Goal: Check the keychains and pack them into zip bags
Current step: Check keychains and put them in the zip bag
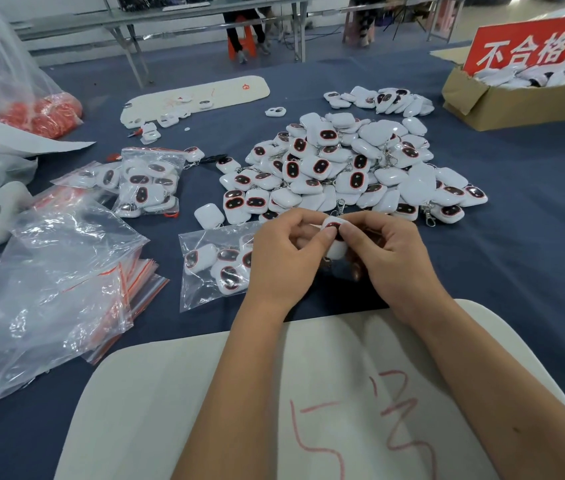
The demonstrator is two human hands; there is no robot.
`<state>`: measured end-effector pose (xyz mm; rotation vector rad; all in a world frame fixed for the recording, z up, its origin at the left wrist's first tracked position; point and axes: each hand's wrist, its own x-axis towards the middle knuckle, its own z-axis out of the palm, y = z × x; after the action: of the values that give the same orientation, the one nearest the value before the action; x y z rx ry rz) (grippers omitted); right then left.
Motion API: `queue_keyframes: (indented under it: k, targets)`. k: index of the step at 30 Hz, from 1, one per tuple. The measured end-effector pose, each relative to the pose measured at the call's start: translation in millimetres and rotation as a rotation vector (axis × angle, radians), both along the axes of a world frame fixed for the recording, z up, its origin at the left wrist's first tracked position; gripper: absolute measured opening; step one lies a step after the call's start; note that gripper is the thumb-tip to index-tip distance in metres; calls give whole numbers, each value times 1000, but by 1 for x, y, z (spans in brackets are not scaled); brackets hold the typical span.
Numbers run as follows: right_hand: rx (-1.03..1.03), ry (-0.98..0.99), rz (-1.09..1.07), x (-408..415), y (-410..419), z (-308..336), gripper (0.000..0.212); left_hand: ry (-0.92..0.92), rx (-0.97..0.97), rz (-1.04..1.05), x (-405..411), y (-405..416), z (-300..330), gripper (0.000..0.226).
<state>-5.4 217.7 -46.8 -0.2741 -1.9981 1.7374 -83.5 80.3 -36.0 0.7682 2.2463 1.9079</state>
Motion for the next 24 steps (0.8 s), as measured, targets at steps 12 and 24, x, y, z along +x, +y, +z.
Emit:
queue_keyframes:
  k: [12, 24]
  targets:
    - [-12, 66, 0, 2, 2, 3, 8, -316, 82, -73, 0, -2, 5, 11]
    - [-13, 30, 26, 0, 0, 2, 16, -306, 144, -50, 1, -2, 2, 3]
